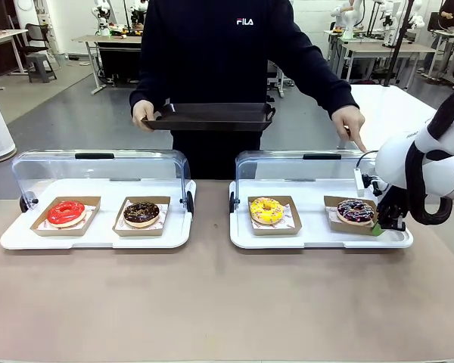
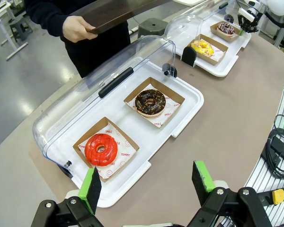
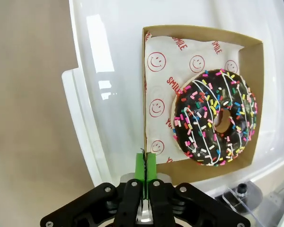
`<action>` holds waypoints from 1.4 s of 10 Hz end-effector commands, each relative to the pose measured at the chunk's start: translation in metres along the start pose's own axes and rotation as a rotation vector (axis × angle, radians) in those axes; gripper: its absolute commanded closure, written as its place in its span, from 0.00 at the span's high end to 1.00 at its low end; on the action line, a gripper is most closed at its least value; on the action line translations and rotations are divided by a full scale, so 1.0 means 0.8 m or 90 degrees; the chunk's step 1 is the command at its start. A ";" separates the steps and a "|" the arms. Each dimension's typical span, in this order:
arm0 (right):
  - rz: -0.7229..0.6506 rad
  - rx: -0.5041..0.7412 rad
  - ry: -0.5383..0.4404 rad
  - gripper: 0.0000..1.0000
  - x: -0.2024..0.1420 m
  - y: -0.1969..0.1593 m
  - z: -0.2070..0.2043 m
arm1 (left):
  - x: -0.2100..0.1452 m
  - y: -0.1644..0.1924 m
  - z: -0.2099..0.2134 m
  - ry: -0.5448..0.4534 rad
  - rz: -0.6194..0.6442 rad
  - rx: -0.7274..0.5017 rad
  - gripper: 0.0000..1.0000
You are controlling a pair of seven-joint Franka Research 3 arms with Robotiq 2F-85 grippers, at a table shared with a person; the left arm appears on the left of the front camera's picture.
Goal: Provide the desired donut to the person.
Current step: Pick up and lift the Paper togo box containing the Donut pointed at by the person.
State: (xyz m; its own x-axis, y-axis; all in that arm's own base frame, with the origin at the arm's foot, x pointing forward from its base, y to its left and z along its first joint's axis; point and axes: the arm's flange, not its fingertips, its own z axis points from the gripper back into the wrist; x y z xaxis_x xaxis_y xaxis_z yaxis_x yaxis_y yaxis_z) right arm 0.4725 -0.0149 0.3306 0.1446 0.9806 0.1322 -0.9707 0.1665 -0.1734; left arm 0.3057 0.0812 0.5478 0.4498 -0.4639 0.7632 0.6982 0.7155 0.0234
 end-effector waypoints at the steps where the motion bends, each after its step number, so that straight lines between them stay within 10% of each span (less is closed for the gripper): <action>1: -0.005 0.007 0.022 0.00 0.002 -0.008 0.001 | 0.000 0.000 0.000 -0.004 0.000 -0.003 1.00; 14: 0.163 -0.094 -0.069 0.00 0.008 0.181 0.256 | 0.000 0.000 0.000 -0.004 0.000 -0.003 1.00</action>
State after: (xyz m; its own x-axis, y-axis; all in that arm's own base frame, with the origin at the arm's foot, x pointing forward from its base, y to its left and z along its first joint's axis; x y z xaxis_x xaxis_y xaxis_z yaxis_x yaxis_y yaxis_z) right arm 0.3374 -0.0085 0.5151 -0.0624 0.9824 0.1760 -0.9454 -0.0017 -0.3258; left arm 0.3058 0.0812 0.5478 0.4502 -0.4637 0.7630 0.6978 0.7159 0.0233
